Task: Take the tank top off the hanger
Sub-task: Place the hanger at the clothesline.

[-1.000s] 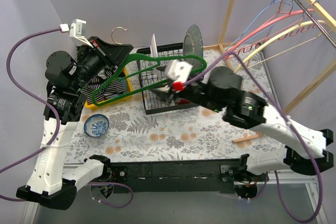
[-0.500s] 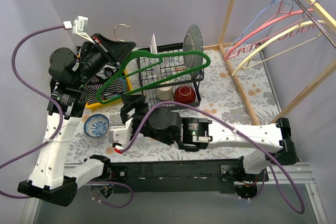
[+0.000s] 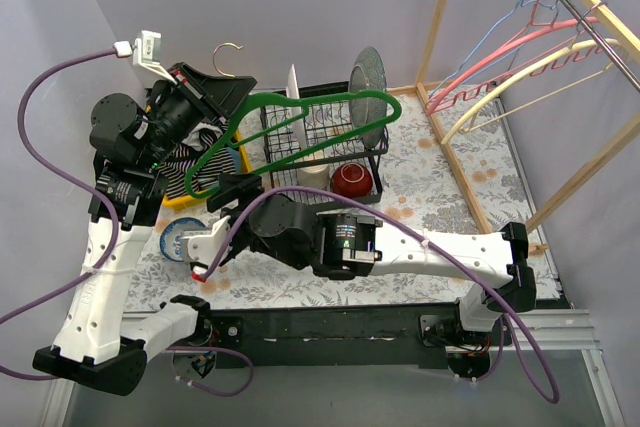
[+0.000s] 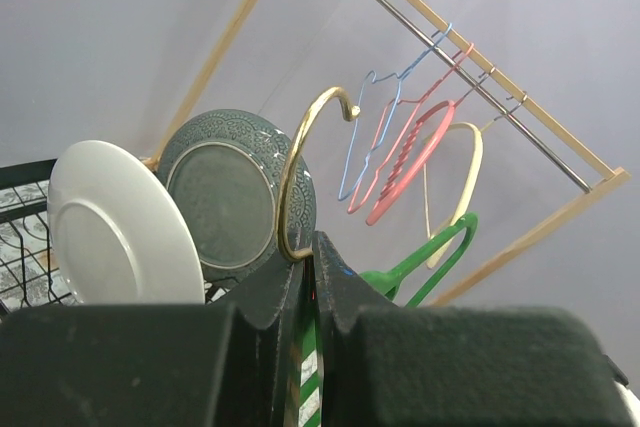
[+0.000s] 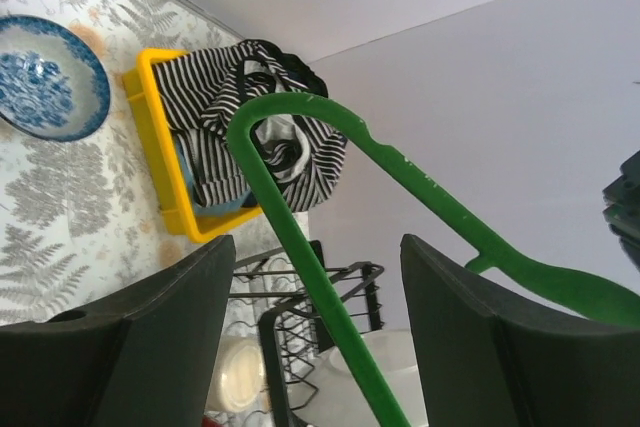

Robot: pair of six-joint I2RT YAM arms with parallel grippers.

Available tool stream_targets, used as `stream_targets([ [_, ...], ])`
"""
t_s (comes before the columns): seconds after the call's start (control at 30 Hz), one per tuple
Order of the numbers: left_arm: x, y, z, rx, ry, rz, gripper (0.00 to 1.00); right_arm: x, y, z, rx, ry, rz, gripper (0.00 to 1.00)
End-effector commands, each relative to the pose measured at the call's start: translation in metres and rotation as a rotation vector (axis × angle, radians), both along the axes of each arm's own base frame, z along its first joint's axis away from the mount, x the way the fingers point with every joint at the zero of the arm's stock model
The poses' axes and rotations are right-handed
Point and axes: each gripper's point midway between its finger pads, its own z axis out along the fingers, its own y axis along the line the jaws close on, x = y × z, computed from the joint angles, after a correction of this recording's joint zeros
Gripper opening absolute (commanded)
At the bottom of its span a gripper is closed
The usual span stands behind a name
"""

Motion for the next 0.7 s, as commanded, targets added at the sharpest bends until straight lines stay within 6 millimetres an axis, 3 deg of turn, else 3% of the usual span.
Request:
stream_targets([
  [0.0, -0.004, 0.006, 0.014, -0.023, -0.046, 0.027, 0.00, -0.003, -0.006, 0.029, 0.127, 0.143, -0.047, 0.74],
  [0.07, -0.004, 0.006, 0.016, -0.031, -0.054, 0.034, 0.00, -0.004, -0.010, 0.044, 0.246, 0.274, -0.089, 0.76],
  [0.1, -0.003, 0.007, 0.017, -0.037, -0.056, 0.037, 0.00, -0.010, -0.015, 0.053, 0.359, 0.427, -0.105, 0.75],
  [0.17, -0.002, 0.010, 0.023, -0.047, -0.077, 0.055, 0.00, -0.016, -0.019, 0.059, 0.476, 0.558, -0.105, 0.74],
  [0.2, -0.002, 0.011, 0.025, -0.049, -0.080, 0.064, 0.00, -0.022, -0.031, 0.072, 0.560, 0.645, -0.083, 0.74],
  [0.23, -0.001, 0.013, 0.029, -0.050, -0.088, 0.077, 0.00, -0.029, -0.028, 0.048, 0.588, 0.767, -0.085, 0.73],
  [0.3, -0.001, 0.016, 0.038, -0.059, -0.108, 0.097, 0.00, -0.046, -0.036, 0.075, 0.732, 0.877, 0.040, 0.73],
  [0.33, 0.000, 0.017, 0.042, -0.062, -0.113, 0.103, 0.00, -0.052, -0.033, 0.053, 0.739, 0.964, 0.044, 0.72],
  [0.37, -0.002, 0.018, 0.048, -0.068, -0.126, 0.106, 0.00, -0.054, -0.037, 0.057, 0.777, 0.997, 0.061, 0.72],
  [0.4, -0.001, 0.020, 0.050, -0.071, -0.128, 0.114, 0.00, -0.051, -0.047, 0.073, 0.870, 1.016, 0.074, 0.72],
  [0.5, -0.004, 0.022, 0.060, -0.089, -0.144, 0.121, 0.00, -0.039, -0.054, 0.075, 0.916, 0.946, 0.031, 0.70],
  [0.53, -0.005, 0.022, 0.062, -0.091, -0.146, 0.121, 0.00, -0.037, -0.052, 0.073, 0.883, 0.900, 0.020, 0.70],
  [0.57, -0.004, 0.022, 0.063, -0.090, -0.147, 0.120, 0.00, -0.039, -0.051, 0.089, 0.818, 0.758, 0.071, 0.70],
  [0.67, -0.003, 0.021, 0.062, -0.081, -0.138, 0.119, 0.00, -0.048, -0.036, 0.080, 0.606, 0.542, 0.151, 0.72],
])
